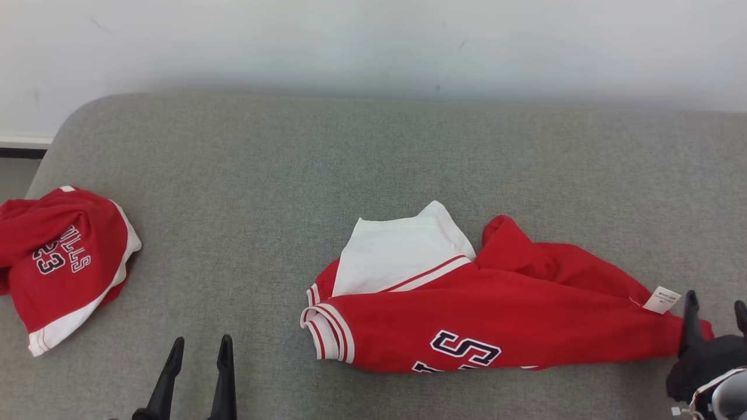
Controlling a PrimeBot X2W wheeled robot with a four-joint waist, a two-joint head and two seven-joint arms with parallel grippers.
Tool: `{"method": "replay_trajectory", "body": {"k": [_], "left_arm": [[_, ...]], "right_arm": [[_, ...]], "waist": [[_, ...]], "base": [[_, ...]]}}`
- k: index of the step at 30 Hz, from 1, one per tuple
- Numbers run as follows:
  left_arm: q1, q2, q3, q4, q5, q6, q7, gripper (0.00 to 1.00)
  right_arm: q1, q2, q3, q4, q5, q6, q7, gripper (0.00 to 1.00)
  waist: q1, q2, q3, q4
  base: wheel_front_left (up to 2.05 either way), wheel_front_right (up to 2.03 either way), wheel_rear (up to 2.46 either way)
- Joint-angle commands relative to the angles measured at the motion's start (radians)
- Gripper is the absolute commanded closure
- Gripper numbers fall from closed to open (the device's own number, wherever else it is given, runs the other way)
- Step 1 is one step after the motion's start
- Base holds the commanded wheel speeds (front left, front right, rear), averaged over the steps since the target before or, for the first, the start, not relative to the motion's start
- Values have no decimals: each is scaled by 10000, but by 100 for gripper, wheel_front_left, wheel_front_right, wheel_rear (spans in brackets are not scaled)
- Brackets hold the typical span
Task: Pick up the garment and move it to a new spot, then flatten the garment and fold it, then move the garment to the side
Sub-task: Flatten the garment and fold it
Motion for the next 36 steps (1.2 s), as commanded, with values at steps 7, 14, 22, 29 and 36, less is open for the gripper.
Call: {"method": "replay_trajectory", "body": {"k": [7, 14, 22, 29, 36], "left_arm": [[270, -52, 41, -15, -24, 20, -32, 0], [343, -96, 138, -30, -22, 20, -32, 0], [423, -145, 109, 53, 29, 20, -32, 0], [709, -176, 206, 122, 65, 20, -32, 0], [1030, -223, 314, 126, 73, 20, -32, 0]], "right_arm": [[986, 20, 1316, -552, 526, 1, -624, 0], [1390, 8, 3066, -743, 1018, 1, -719, 0], [1520, 15, 4259, -908, 1267, 1, -1114, 0], [2109, 17, 4753, -1186, 1274, 1, -3164, 0], [2827, 13, 4850, -1191, 1172, 1, -4076, 0]], "waist": [[1, -1, -328, -169], [1, -1, -458, -322], [1, -1, -800, -139], [1, -1, -1180, -47], [1, -1, -1489, -206]], "base": [[0, 0, 0], [0, 0, 0], [0, 0, 0], [0, 0, 0], [0, 0, 0]]}}
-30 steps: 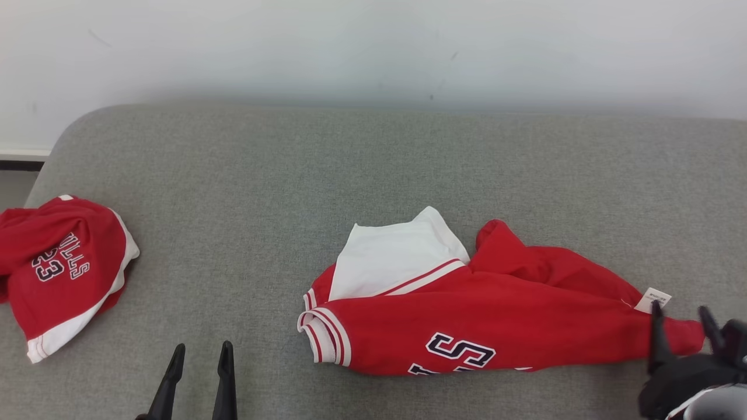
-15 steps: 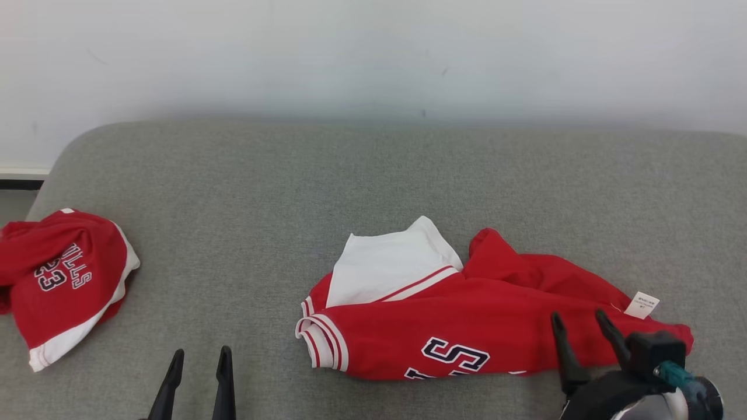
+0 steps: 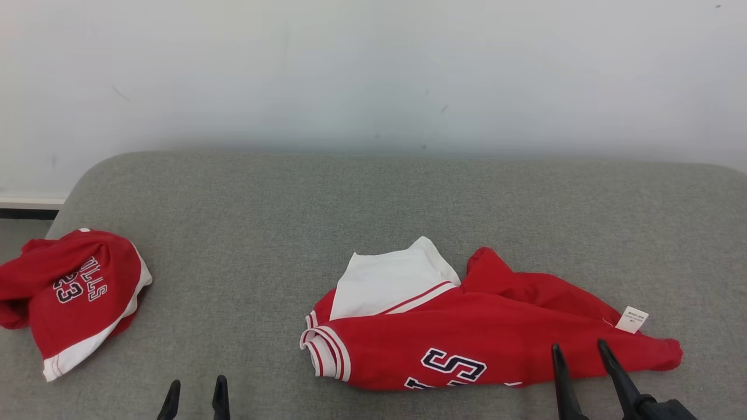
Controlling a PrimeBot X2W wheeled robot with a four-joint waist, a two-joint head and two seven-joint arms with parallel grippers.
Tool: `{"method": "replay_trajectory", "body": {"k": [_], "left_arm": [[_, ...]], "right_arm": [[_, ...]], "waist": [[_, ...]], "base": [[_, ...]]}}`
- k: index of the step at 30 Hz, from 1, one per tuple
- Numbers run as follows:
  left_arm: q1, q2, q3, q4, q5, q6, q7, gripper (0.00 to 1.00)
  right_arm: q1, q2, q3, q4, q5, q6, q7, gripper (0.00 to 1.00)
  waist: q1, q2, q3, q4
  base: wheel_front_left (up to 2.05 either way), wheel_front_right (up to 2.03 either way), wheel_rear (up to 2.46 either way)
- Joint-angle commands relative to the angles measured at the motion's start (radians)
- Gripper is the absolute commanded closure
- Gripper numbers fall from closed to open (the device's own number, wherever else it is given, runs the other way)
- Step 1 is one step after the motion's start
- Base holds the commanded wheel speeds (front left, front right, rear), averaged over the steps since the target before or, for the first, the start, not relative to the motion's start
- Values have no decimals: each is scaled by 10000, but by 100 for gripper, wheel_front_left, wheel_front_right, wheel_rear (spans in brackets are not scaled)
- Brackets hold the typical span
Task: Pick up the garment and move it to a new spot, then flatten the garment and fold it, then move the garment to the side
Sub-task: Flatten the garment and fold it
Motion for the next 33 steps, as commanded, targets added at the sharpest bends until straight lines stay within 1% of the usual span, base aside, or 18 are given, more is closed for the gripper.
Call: {"method": "replay_trajectory", "body": {"k": [1, 5, 11, 24, 28, 31, 32, 33], "left_arm": [[131, -25, 32, -13, 61, 20, -32, 0], [269, -48, 111, -36, 135, 20, -32, 0], [211, -62, 197, -4, 255, 20, -32, 0], [-30, -66, -17, 194, 115, 20, -34, 0], [-536, 184, -419, 592, -43, 20, -34, 0], [-1351, 504, -947, 1227, -177, 20, -34, 0], [-1351, 504, -947, 1227, -177, 20, -34, 0], [-1681, 613, -1130, 1541, -267, 20, -32, 0]], "right_arm": [[186, -10, -104, -37, -61, 1, -98, 0], [404, -9, -445, 29, -111, 1, -151, 0], [273, -8, -825, -78, -177, 1, -172, 0], [87, -8, -635, -131, 30, 1, -176, 0], [26, -8, -645, -160, -23, 1, -175, 0], [-91, -8, -597, -199, -55, 1, -176, 0], [-91, -8, -597, -199, -55, 1, -176, 0], [-131, -8, -552, -229, -69, 1, -176, 0]], "waist": [[2, 0, -87, -100], [2, 0, -177, -282], [2, 0, -163, -464], [2, 0, 5, -617], [2, 0, 90, -675], [2, 0, 214, -772], [2, 0, 214, -772], [2, 0, 295, -830]], "base": [[0, 0, 0], [0, 0, 0], [0, 0, 0], [0, 0, 0], [0, 0, 0], [0, 0, 0], [0, 0, 0], [0, 0, 0]]}}
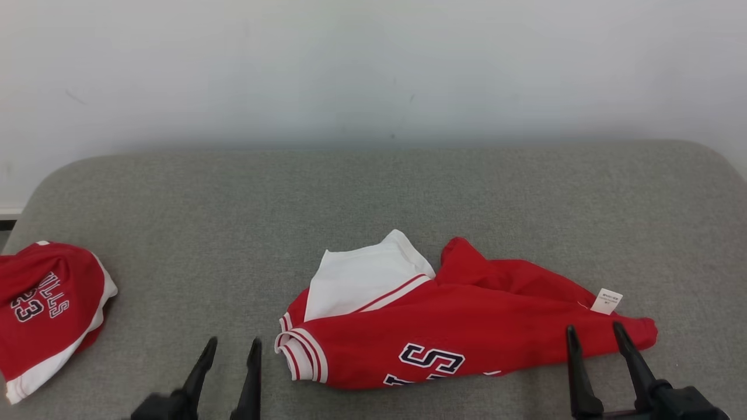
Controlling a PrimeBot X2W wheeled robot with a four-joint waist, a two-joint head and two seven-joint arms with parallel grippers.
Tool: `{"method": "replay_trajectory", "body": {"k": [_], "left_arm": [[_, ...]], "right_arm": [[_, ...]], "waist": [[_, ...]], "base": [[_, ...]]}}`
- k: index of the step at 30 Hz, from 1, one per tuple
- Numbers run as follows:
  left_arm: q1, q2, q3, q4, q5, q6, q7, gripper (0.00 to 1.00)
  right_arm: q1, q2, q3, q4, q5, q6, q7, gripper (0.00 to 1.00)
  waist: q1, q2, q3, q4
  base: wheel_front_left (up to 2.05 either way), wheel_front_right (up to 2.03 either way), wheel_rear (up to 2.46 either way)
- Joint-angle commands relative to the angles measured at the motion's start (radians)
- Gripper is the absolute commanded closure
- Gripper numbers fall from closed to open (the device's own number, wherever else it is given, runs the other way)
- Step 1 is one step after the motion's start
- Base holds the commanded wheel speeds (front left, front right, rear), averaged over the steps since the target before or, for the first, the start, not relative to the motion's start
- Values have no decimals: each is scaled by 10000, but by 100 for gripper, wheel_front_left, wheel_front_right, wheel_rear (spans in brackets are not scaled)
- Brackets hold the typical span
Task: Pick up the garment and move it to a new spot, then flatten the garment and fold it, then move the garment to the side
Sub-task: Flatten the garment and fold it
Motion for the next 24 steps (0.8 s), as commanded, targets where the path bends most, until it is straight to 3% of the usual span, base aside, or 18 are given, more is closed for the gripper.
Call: {"method": "replay_trajectory", "body": {"k": [1, 11, 17, 24], "left_arm": [[-380, 133, -119, 181, -45, 20, -34, 0], [-4020, 548, -806, 3152, -952, 20, 926, 0], [-5176, 842, -746, 4409, -1238, 29, 1496, 0], [-5902, 941, -845, 5209, -1337, 172, 2405, 0]], "right_arm": [[-111, -4, 41, -46, -72, 1, -45, 0], [-573, -3, 376, -298, 2, 1, -46, 0], [-788, -1, 517, -403, 127, 1, -46, 0], [-870, -2, 545, -518, 284, 1, -46, 0]], "waist": [[0, 0, 167, -146], [0, 0, 1191, -1342], [0, 0, 1770, -2192], [0, 0, 2194, -2699]], "base": [[0, 0, 0], [0, 0, 0], [0, 0, 0], [0, 0, 0]]}}
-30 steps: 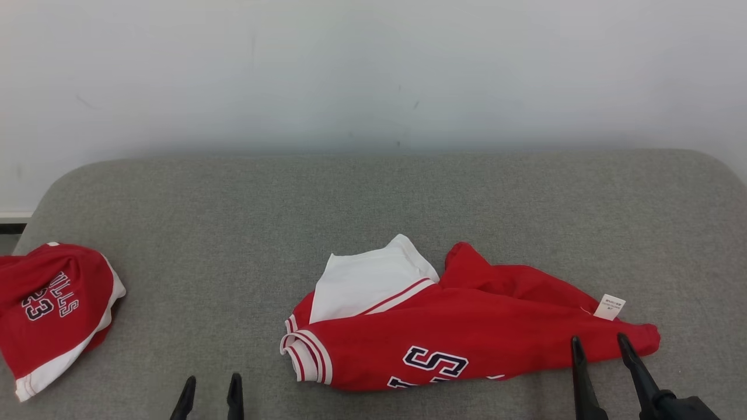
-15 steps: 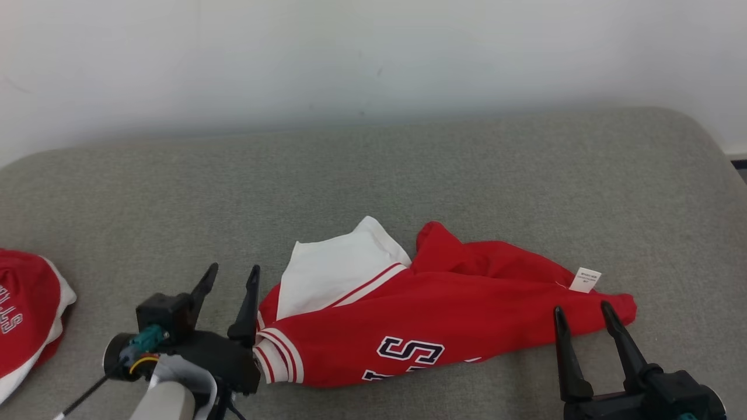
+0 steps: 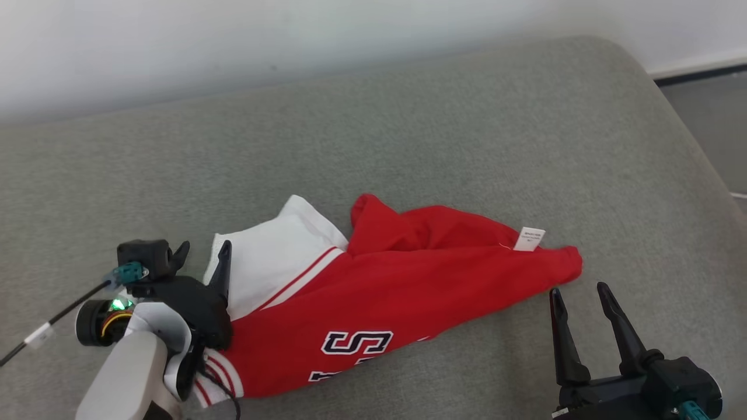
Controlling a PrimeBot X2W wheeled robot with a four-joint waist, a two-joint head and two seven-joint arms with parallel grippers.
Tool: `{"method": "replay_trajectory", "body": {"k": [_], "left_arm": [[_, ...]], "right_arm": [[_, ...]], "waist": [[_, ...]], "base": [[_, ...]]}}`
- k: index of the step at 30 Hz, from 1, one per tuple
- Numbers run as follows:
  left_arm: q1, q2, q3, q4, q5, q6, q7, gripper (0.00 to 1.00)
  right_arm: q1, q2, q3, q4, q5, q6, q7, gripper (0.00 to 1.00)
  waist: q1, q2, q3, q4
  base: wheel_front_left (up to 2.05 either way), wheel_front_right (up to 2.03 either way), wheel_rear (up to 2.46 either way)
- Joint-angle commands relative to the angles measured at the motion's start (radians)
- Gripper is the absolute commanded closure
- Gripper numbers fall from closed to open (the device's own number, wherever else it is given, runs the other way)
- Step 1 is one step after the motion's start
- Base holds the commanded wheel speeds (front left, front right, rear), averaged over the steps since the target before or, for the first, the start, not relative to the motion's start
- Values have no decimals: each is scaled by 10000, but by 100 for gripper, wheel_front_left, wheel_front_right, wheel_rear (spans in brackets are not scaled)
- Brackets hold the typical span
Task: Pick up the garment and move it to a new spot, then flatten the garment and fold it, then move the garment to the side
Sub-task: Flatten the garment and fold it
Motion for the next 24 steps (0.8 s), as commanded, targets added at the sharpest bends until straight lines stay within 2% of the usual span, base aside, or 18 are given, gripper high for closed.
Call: {"method": "replay_trajectory", "body": {"k": [1, 12, 16, 18, 19, 24], "left_arm": [[-213, 94, -11, 60, -51, 21, 106, 0], [-597, 248, -385, 661, 197, 435, 1352, 0], [-626, 295, -499, 619, 258, 563, 1647, 24], [-661, 280, -552, 590, 246, 609, 1817, 47], [-661, 280, -552, 590, 246, 609, 1817, 47], [-701, 208, -658, 635, 137, 515, 2102, 89]], "right_arm": [[-73, 1, 4, -39, 61, 1, -46, 0], [-145, 1, 62, -2, 209, 1, -47, 0], [-151, 0, 74, 16, 223, 1, -47, 0], [-162, 0, 96, 23, 233, 1, -47, 0], [-162, 0, 96, 23, 233, 1, -47, 0], [-207, 0, 189, 13, 241, 1, -47, 0]], "waist": [[-2, -1, 430, -432], [-2, -1, 429, -557], [-2, -1, 369, -530], [-2, -1, 353, -520], [-2, -1, 353, -520], [-2, -1, 387, -572]], "base": [[0, 0, 0], [0, 0, 0], [0, 0, 0], [0, 0, 0], [0, 0, 0], [0, 0, 0]]}}
